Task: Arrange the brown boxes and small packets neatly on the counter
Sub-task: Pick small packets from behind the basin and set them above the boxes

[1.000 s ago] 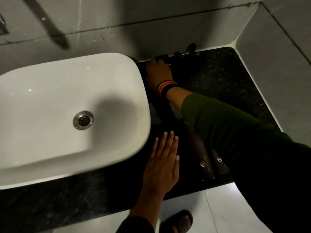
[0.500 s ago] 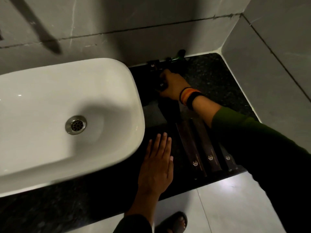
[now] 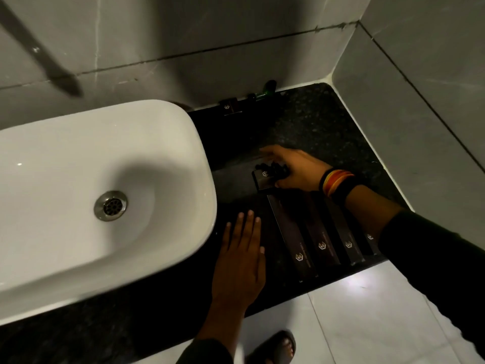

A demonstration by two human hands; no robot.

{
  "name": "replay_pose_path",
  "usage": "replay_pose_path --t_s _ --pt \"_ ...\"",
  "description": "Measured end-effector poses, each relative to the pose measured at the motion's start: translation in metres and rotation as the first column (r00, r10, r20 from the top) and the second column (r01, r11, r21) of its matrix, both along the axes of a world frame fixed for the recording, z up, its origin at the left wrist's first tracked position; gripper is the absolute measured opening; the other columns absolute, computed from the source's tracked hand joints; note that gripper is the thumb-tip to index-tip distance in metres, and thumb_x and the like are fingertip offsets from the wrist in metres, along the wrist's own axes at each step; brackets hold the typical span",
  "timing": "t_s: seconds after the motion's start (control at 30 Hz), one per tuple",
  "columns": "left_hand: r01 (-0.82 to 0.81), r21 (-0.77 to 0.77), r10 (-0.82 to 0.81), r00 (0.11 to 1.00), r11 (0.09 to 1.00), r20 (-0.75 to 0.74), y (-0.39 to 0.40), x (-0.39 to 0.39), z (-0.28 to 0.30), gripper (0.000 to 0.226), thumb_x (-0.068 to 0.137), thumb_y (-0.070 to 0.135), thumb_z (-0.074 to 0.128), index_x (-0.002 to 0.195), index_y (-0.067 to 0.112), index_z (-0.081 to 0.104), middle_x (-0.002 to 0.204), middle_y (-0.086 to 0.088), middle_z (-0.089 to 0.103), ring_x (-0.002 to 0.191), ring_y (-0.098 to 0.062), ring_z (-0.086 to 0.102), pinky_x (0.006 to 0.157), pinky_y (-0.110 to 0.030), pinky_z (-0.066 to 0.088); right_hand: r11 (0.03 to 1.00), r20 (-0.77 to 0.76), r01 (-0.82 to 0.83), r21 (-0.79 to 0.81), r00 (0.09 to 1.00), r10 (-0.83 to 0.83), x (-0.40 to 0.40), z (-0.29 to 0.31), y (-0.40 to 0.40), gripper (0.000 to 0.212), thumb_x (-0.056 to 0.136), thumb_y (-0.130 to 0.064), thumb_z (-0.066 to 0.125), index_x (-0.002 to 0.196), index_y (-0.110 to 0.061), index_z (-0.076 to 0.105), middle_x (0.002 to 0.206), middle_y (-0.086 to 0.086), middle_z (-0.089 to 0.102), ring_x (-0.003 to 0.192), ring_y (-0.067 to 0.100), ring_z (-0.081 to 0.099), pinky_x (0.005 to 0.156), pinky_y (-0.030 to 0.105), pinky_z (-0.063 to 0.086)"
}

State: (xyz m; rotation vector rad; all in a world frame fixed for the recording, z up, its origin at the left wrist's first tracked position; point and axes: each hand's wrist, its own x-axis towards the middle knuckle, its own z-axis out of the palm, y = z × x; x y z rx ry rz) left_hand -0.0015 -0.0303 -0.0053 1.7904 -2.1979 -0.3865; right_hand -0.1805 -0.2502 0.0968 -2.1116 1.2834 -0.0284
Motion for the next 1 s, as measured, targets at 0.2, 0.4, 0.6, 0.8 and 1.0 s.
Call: replay_pose_path --t_s 0.2,0.4,0.6,0.8,1.0 --pt "0.009 0.019 -0.009 1.0 1.0 0.01 -0.001 0.0 0.002 0.06 0.112 0.033 0.031 0.17 0.014 0.026 0.18 -0.007 0.022 0.168 -0.026 0.014 0.134 -0.046 0.009 0.987 0.097 0.082 -0.138 0.993 -0.069 0.012 0.012 -0.045 0.06 0.077 -0.016 0.076 0.133 -0.017 0.057 0.127 0.003 0.066 0.111 0.02 0.065 0.096 0.031 0.051" --pt "0.009 0.053 -0.01 1.0 0.999 0.027 -0.001 -0.001 0.005 0.062 0.113 0.035 0.028 0.171 0.014 0.024 0.181 -0.004 0.018 0.168 -0.023 0.009 0.133 -0.048 0.012 0.965 0.075 0.124 -0.231 0.991 -0.11 0.069 0.01 -0.111 0.053 0.078 -0.012 0.073 0.129 -0.004 0.06 0.131 0.019 0.062 0.123 0.035 0.058 0.105 0.036 0.045" --pt "0.023 0.06 -0.026 0.998 0.998 0.051 -0.001 0.0 0.006 0.062 0.113 0.034 0.027 0.171 0.014 0.024 0.181 -0.004 0.017 0.168 -0.023 0.009 0.133 -0.049 0.011 0.97 -0.16 0.045 -0.237 0.983 -0.084 0.112 0.0 -0.143 0.069 0.076 -0.023 0.075 0.139 -0.009 0.05 0.14 0.019 0.054 0.128 0.04 0.053 0.109 0.041 0.042" --pt "0.028 0.051 -0.031 0.998 0.998 0.059 -0.001 0.0 0.006 0.063 0.112 0.033 0.032 0.171 0.013 0.025 0.181 -0.004 0.017 0.169 -0.023 0.009 0.133 -0.049 0.011 0.969 -0.341 0.083 -0.231 0.926 -0.161 0.106 0.002 -0.141 0.089 0.064 -0.06 0.079 0.133 -0.011 0.053 0.135 0.015 0.058 0.122 0.037 0.058 0.1 0.045 0.051" --pt "0.019 0.044 -0.021 0.998 0.999 0.051 0.0 -0.001 0.007 0.062 0.113 0.034 0.03 0.171 0.013 0.026 0.181 -0.004 0.019 0.168 -0.022 0.009 0.133 -0.049 0.013 0.986 -0.186 -0.034 -0.165 0.983 0.003 0.095 0.002 -0.125 0.076 0.064 -0.034 0.081 0.134 -0.017 0.056 0.135 0.017 0.058 0.124 0.038 0.056 0.104 0.044 0.048"
